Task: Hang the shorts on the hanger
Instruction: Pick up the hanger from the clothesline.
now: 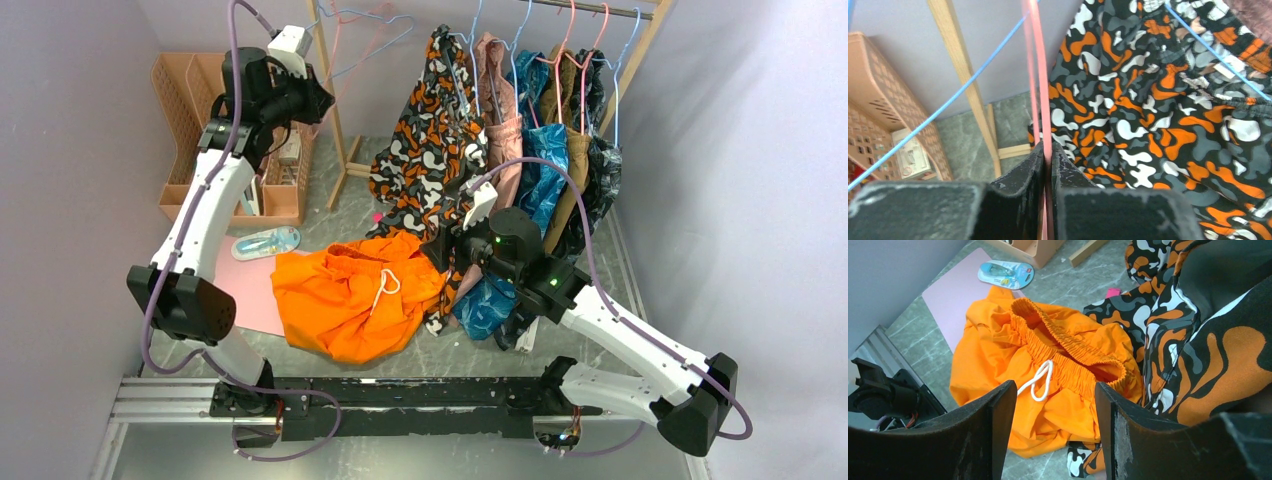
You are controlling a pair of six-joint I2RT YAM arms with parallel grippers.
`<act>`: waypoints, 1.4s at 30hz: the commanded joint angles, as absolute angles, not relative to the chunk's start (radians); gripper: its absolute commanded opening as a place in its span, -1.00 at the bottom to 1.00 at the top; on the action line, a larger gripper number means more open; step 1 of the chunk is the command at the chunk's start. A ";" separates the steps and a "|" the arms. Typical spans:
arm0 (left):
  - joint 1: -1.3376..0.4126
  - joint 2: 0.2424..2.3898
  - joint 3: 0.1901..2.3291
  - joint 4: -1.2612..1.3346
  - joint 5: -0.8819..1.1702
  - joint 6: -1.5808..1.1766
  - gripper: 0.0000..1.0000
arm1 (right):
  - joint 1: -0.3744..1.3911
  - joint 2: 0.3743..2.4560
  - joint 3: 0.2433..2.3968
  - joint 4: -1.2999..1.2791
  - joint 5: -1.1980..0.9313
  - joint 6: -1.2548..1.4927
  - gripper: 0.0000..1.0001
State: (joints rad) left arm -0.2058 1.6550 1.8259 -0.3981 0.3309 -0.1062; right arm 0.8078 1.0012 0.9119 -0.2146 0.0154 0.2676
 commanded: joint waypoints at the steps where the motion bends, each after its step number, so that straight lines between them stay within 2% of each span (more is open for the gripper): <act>1: -0.218 1.614 1.845 -0.323 0.277 -0.086 -0.85 | 0.805 0.987 0.897 -0.221 0.033 0.261 0.24; 15: -0.246 1.610 1.850 -0.277 0.308 -0.111 -0.86 | 0.805 0.991 0.901 -0.222 0.034 0.264 0.24; 25: -0.321 1.618 1.863 -0.306 0.245 -0.079 -0.86 | 0.805 0.992 0.907 -0.224 0.033 0.267 0.23; 34: -0.328 1.528 1.721 -0.180 0.224 -0.092 -0.86 | 0.805 0.988 0.900 -0.221 0.031 0.278 0.23; 42: -0.328 1.444 1.466 0.147 0.233 -0.158 -0.86 | 0.805 0.974 0.879 -0.219 0.032 0.290 0.22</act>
